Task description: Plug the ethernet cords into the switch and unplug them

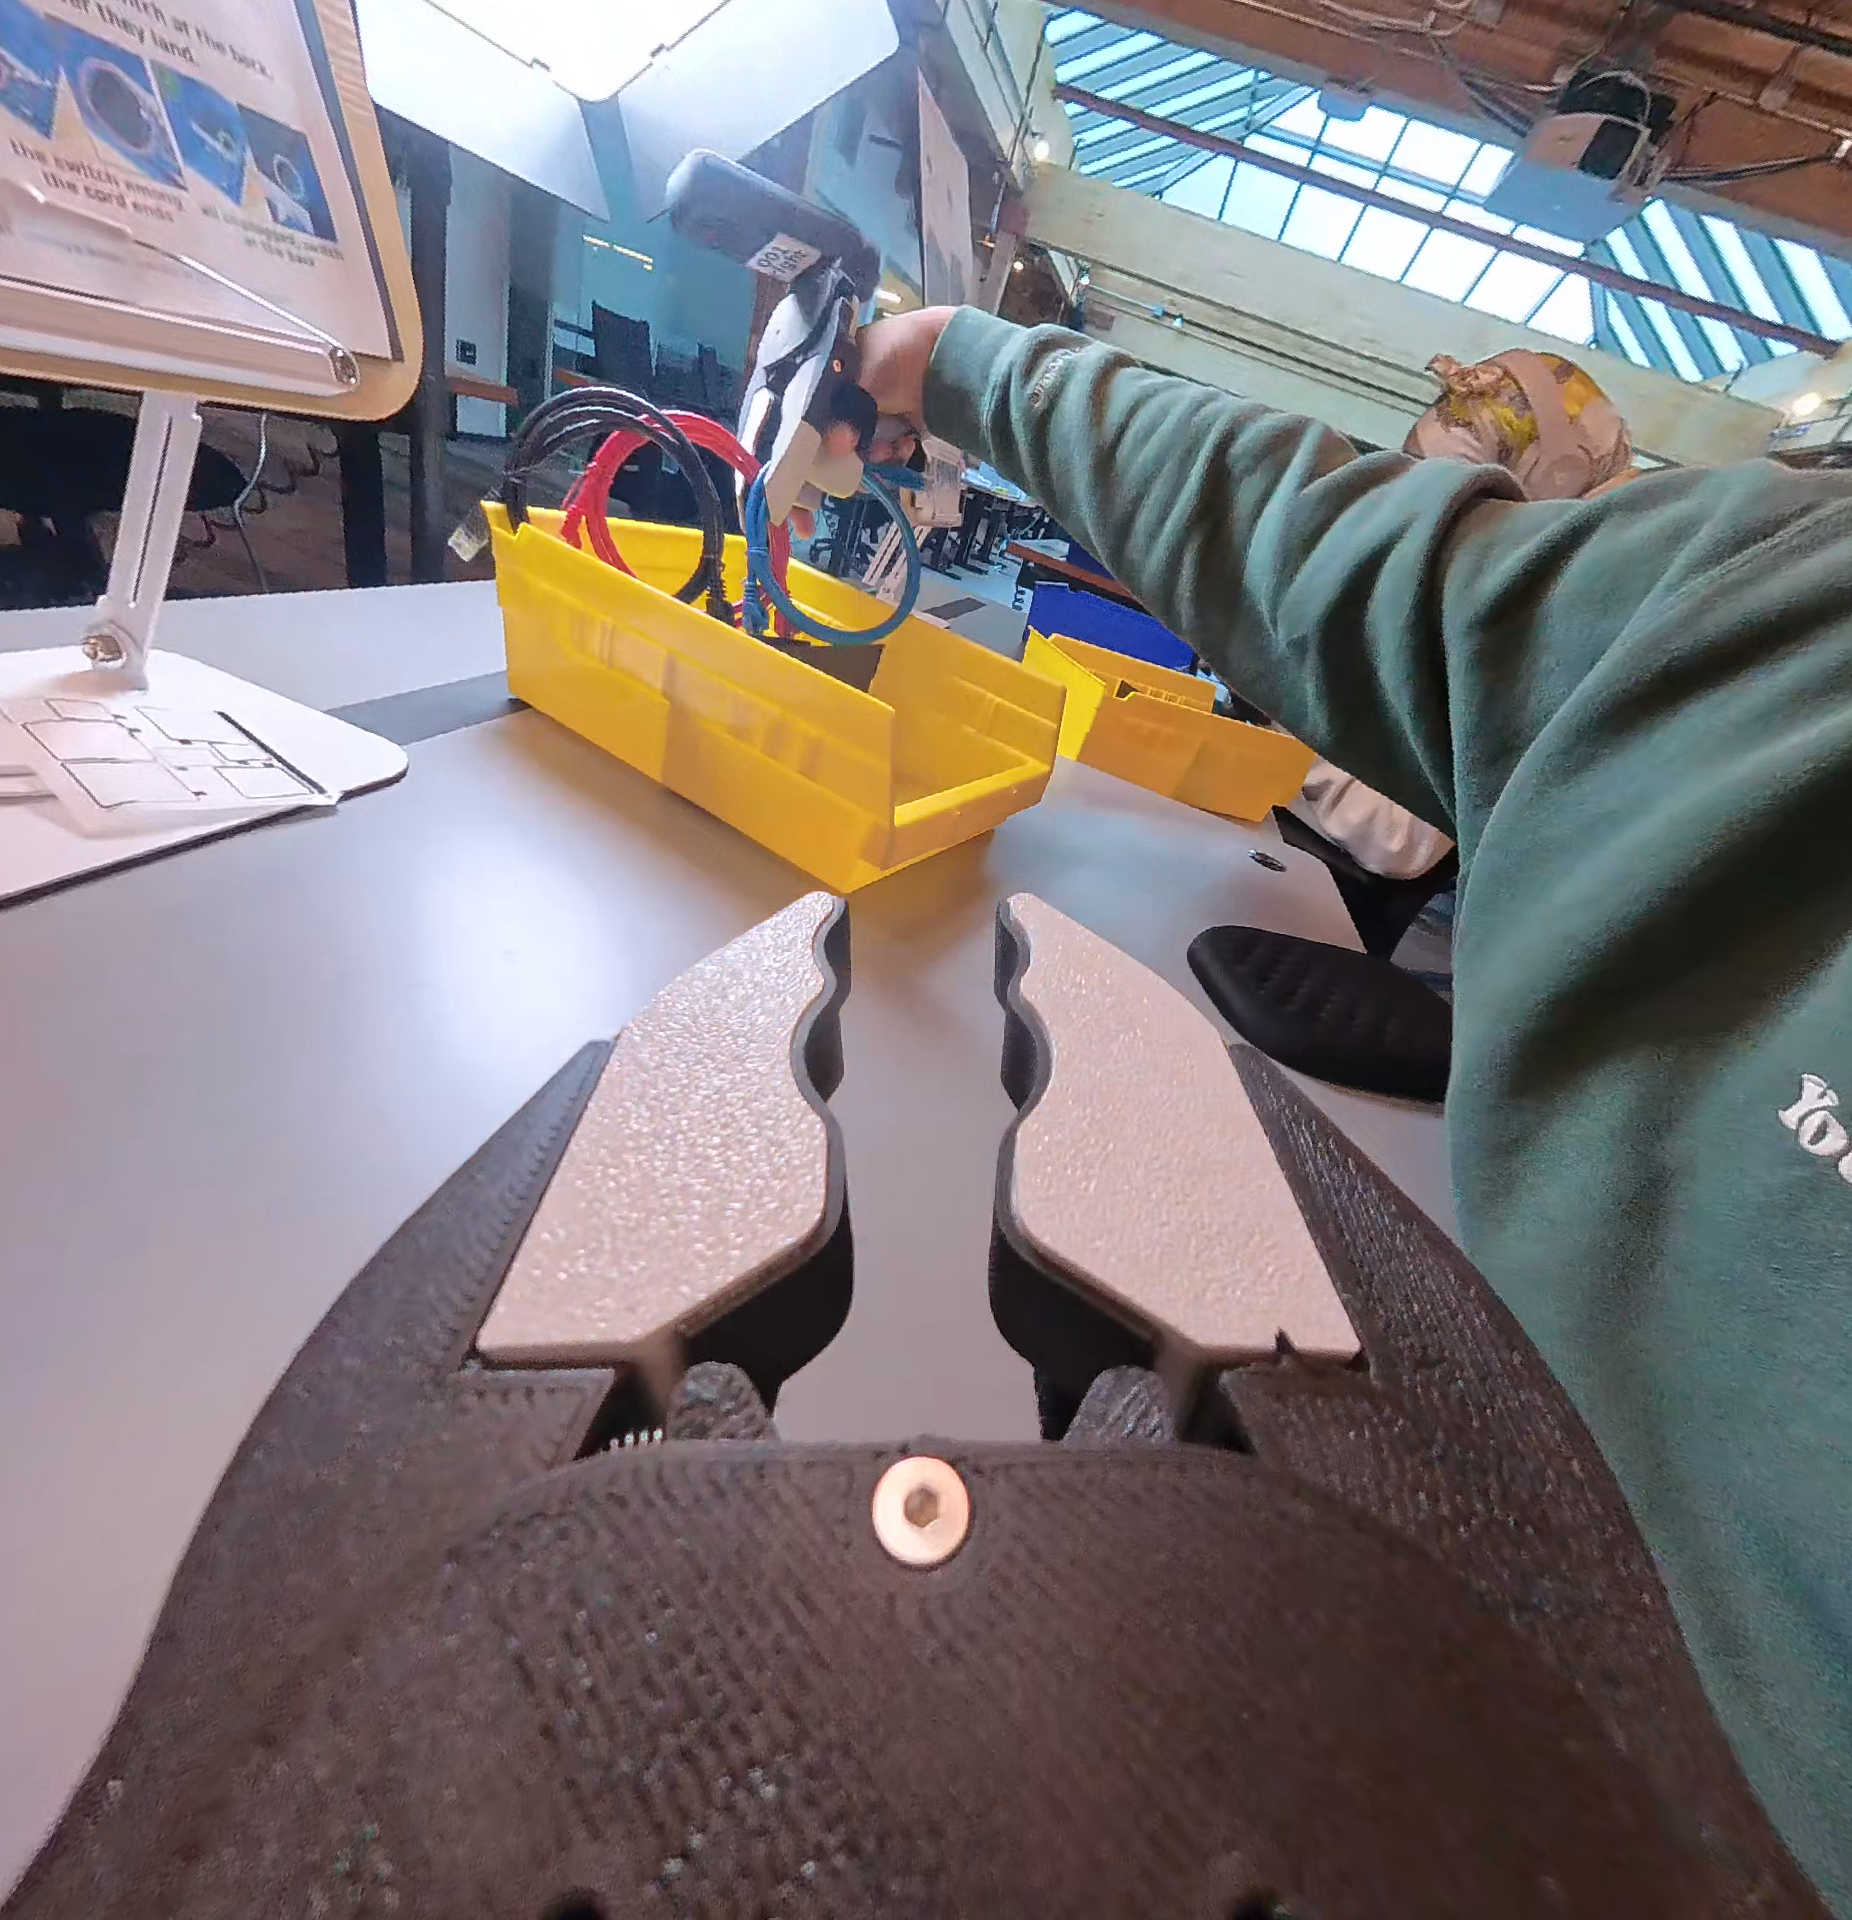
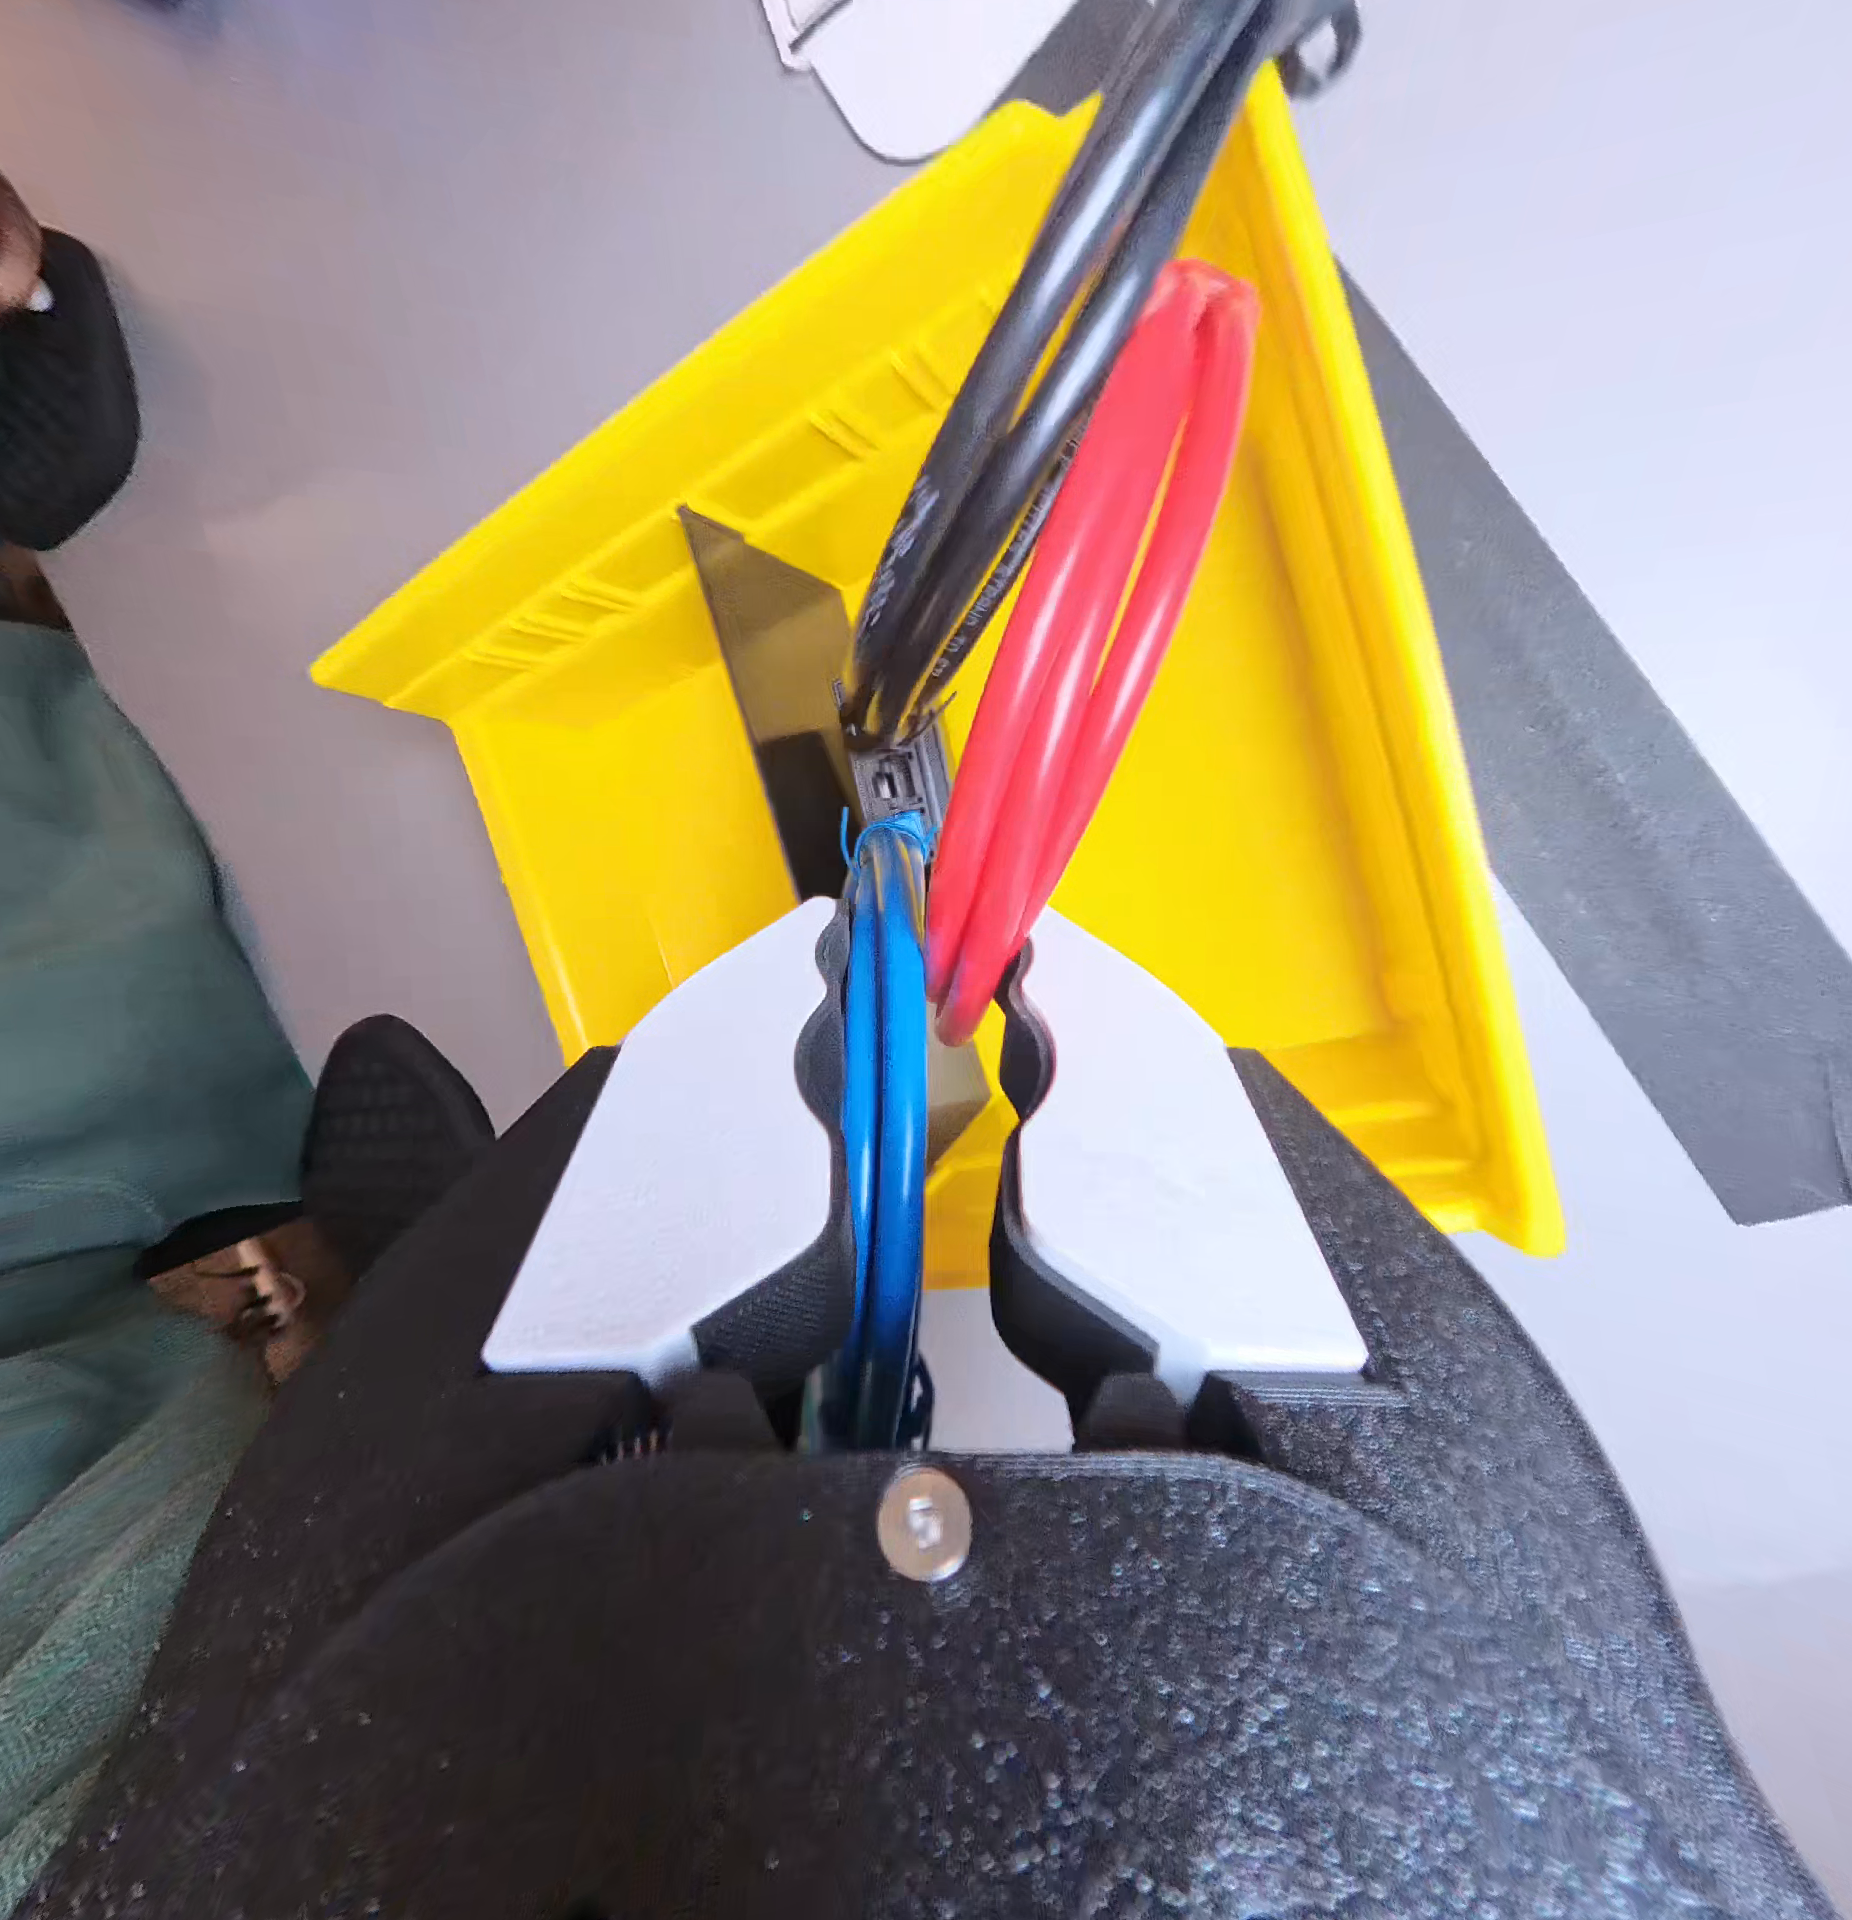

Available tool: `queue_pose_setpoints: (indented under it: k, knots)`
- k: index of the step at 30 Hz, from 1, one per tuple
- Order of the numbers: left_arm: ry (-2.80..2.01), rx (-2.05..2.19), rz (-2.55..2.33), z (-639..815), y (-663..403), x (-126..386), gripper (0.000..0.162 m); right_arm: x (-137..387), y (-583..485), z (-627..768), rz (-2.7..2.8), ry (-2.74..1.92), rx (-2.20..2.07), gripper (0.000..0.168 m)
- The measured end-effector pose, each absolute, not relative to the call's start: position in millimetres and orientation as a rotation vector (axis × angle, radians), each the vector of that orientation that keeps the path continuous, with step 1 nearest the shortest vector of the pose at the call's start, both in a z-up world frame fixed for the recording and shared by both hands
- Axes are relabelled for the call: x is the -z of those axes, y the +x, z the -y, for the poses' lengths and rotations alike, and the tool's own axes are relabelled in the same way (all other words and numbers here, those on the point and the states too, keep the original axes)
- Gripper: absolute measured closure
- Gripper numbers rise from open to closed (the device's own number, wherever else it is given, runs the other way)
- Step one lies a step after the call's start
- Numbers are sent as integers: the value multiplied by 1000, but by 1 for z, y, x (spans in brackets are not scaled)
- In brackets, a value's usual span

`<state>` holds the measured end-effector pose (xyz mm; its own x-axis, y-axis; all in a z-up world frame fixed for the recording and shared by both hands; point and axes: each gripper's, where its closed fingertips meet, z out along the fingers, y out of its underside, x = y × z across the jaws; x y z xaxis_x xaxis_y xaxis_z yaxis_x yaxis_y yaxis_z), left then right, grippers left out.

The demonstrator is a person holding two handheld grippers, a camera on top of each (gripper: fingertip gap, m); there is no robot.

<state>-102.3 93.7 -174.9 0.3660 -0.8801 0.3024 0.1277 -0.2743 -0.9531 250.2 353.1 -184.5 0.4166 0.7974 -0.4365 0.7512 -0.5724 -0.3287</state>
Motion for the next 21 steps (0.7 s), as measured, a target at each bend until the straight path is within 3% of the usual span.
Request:
queue_pose_setpoints:
  k: [3,9,15,21]
  knots:
    - [-1559,1158,-701,-97,-101,184,136,202,254,-368,1396,-2614,-816,140]
    - [-1588,1166,-730,-94,-95,192,136,188,274,-421,1285,-2417,-327,100]
    - [-1576,1140,-766,-85,-90,189,136,121,288,-407,1052,-2029,-47,99]
    - [-1605,986,-792,-87,-93,190,136,112,276,-269,919,-1870,-267,101]
